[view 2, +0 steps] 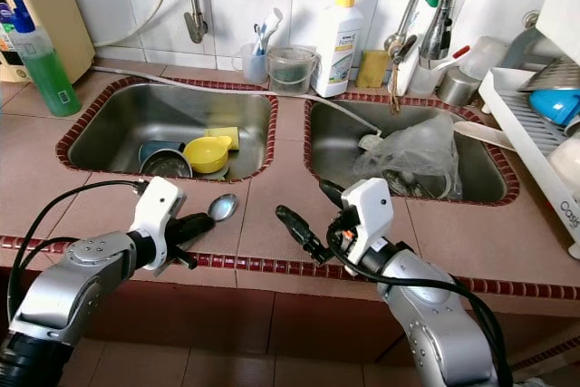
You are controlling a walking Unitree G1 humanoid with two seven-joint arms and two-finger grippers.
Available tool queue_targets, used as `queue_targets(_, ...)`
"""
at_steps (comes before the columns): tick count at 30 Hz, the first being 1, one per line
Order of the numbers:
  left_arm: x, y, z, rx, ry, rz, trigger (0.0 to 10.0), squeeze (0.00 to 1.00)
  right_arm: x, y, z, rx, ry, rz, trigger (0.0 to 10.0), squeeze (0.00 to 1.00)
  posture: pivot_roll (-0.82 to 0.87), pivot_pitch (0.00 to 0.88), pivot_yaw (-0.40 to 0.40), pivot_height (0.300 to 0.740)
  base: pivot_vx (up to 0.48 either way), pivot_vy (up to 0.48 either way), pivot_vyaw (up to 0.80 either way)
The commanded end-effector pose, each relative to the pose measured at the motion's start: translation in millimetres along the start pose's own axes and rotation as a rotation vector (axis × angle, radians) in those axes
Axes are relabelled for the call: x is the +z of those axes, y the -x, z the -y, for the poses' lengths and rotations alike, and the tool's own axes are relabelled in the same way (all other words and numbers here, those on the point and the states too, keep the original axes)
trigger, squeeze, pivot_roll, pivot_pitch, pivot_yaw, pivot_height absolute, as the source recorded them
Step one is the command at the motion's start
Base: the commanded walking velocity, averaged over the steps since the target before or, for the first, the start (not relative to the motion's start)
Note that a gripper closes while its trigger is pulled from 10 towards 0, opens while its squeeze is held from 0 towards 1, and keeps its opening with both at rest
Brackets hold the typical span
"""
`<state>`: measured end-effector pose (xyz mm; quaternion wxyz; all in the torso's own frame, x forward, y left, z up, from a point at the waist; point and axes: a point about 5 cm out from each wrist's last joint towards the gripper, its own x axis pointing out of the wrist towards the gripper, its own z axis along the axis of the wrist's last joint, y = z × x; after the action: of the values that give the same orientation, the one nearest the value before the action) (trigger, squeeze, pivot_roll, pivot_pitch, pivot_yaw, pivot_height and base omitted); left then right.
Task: Kitchen organization
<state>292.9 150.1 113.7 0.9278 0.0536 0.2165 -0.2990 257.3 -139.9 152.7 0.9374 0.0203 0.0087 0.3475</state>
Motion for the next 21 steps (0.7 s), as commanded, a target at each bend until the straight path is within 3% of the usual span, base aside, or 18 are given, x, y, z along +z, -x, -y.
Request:
queue_targets(1, 2, 1.1, -0.2, 0.009, -0.016, -0.005, 10.0, 0.00, 2, 0.3, 3.6, -0.023, -0.005, 0.012, 10.0, 0.00, 0.05, 0.000, -0.031, 0.740, 0.000, 0.000, 0.00)
queue_targets(5, 6, -2.8, -5.6, 0.068, -0.001, 0.009, 10.0, 0.00, 2, 0.5, 2.8, -0.026, -0.009, 0.016, 10.0, 0.00, 0.05, 0.000, -0.027, 0.740, 0.000, 0.000, 0.00)
queue_targets(21, 17, -16.0, -0.2, 0.067, -0.016, 0.032, 10.0, 0.00, 2, 2.2, 3.5, -0.046, -0.010, 0.023, 10.0, 0.00, 0.03, 0.000, -0.014, 0.740, 0.000, 0.000, 0.00)
